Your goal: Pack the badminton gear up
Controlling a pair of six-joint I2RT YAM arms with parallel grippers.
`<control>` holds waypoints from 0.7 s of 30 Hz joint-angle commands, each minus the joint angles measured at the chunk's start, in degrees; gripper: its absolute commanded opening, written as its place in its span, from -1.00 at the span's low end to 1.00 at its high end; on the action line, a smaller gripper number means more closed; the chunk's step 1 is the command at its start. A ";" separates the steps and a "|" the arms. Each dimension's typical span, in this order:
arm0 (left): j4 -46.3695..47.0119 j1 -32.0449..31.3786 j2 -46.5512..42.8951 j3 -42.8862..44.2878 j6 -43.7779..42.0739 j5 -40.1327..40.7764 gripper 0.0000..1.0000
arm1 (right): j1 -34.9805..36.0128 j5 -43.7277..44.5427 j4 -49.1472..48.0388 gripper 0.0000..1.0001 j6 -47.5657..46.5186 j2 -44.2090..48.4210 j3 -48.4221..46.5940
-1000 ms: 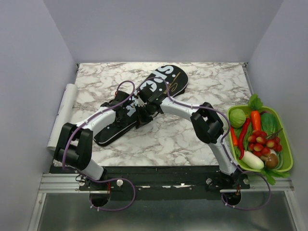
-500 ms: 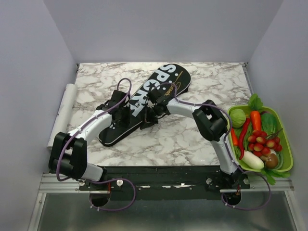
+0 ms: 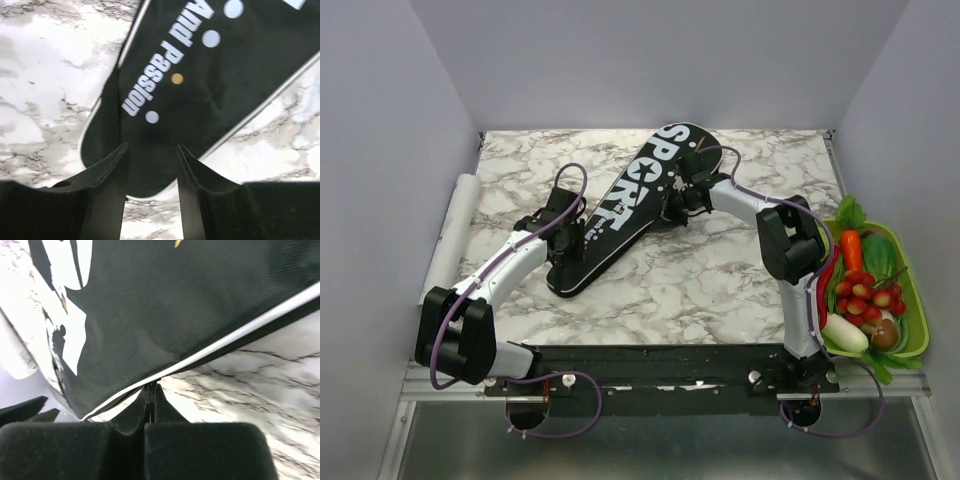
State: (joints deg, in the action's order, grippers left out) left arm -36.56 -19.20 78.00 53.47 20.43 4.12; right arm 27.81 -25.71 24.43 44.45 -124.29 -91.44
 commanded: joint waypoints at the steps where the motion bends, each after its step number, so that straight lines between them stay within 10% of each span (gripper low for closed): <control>1: -1.33 0.22 1.72 -1.62 1.20 5.28 -0.01 | -1.27 3.92 2.91 -0.99 -6.21 2.56 0.29; 21: 2.72 0.83 14.46 -2.85 0.58 -1.30 -0.63 | 14.89 3.48 5.37 -0.99 -10.70 5.47 5.49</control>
State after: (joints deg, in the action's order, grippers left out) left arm -35.97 -18.57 87.74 53.91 21.28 7.79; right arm 38.50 -22.76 26.30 35.11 -119.92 -83.92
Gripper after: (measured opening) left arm 0.194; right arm 0.012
